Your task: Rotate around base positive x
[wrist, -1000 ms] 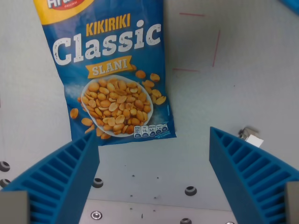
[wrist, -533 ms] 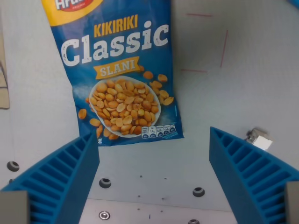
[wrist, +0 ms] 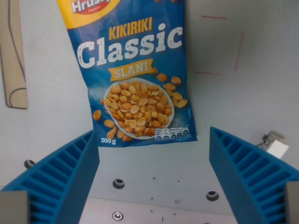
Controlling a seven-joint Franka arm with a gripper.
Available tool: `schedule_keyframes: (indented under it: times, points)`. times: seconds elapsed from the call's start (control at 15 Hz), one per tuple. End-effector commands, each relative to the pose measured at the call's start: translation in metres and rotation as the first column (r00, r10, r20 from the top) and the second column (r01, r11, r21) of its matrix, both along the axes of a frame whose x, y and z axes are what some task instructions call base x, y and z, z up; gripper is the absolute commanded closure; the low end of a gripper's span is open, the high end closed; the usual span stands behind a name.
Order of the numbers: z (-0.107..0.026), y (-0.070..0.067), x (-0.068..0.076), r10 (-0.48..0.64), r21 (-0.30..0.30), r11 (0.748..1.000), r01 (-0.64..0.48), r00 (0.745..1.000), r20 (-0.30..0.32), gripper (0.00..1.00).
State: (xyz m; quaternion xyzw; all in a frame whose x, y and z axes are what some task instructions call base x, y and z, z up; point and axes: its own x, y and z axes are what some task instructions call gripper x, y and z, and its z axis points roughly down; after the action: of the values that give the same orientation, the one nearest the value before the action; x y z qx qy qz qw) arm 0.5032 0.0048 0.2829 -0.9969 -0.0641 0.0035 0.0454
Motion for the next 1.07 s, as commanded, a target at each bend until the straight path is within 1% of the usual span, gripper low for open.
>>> schedule_keyframes:
  times: [0.07,0.53,1.07]
  points:
    - [0.0020,-0.0049,-0.0003,0.016,0.199,0.980,-0.016,1.000,0.004,0.00]
    - [0.0020,-0.0049,-0.0003,0.016,0.290,0.957,-0.016,1.000,0.004,0.00]
    - [0.0020,-0.0049,-0.0003,0.015,0.390,0.921,-0.015,1.000,0.003,0.00]
